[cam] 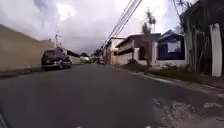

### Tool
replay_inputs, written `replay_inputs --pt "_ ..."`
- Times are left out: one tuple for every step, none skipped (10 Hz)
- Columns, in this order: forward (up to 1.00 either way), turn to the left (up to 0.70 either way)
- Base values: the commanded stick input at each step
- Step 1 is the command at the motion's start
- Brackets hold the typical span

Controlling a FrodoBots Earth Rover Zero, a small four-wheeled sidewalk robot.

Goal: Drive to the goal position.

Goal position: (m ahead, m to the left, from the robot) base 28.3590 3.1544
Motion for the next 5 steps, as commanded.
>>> replay_inputs --pt "1.0 0.0" --pt "1.0 0.0" --pt "1.0 0.0" --pt "1.0 0.0" --pt "1.0 0.0"
